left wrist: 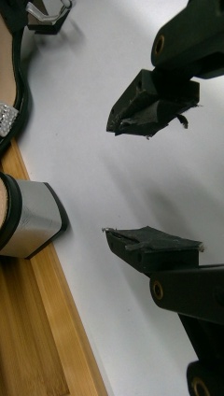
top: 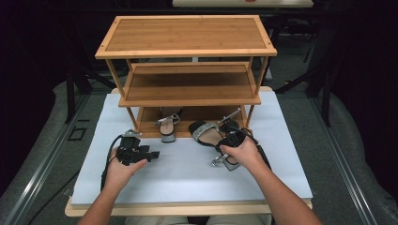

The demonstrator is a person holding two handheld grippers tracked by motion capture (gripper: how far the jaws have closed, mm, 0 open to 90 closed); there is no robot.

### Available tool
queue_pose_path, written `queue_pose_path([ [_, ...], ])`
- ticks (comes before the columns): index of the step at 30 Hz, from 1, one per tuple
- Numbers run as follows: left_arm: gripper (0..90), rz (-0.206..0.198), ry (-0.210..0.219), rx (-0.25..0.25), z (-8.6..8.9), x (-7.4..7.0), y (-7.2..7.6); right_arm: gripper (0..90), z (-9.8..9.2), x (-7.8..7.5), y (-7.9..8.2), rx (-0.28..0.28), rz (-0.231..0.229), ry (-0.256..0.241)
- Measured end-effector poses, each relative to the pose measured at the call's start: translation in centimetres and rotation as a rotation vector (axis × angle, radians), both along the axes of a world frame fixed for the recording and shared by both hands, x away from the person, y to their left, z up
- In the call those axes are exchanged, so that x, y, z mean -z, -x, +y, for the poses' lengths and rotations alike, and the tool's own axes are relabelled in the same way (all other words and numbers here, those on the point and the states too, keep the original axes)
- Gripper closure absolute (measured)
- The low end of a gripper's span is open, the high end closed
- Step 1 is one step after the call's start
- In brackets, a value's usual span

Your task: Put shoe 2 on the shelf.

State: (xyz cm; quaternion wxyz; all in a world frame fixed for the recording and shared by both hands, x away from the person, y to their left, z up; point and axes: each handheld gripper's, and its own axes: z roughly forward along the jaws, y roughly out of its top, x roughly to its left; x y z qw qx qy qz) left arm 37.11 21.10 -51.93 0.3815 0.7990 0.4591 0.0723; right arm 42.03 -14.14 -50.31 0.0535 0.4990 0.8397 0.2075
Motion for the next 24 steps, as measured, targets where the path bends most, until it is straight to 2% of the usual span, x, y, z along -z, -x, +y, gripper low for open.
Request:
queue_pose_path([
  [5,41.3,0.007,-0.005,0.000,0.0,0.0,0.0,40.8,-0.1,-0.1,0.0,-0.008,-0.009,-0.002],
  [9,41.3,0.003,-0.004,0.001,0.0,0.0,0.0,38.1,-0.2,-1.0,0.5,-0.014,-0.046,-0.022],
  [12,41.3,0.002,-0.003,-0.001,0.0,0.0,0.1,38.1,-0.4,-2.0,1.3,-0.034,-0.077,-0.060],
  [13,41.3,0.002,-0.002,-0.002,0.0,0.0,0.1,38.0,-0.5,-2.4,1.7,-0.030,-0.102,-0.045],
  [14,41.3,0.001,-0.003,-0.001,0.0,0.0,0.1,38.1,-0.7,-2.7,2.0,-0.043,-0.109,-0.068],
  [16,41.3,0.001,-0.003,0.000,0.0,0.0,0.1,39.2,-1.1,-3.2,2.6,-0.058,-0.139,-0.066],
  [24,41.3,0.001,-0.002,-0.002,0.1,-0.1,0.1,43.9,-3.6,-5.3,5.0,-0.092,-0.206,-0.073],
])
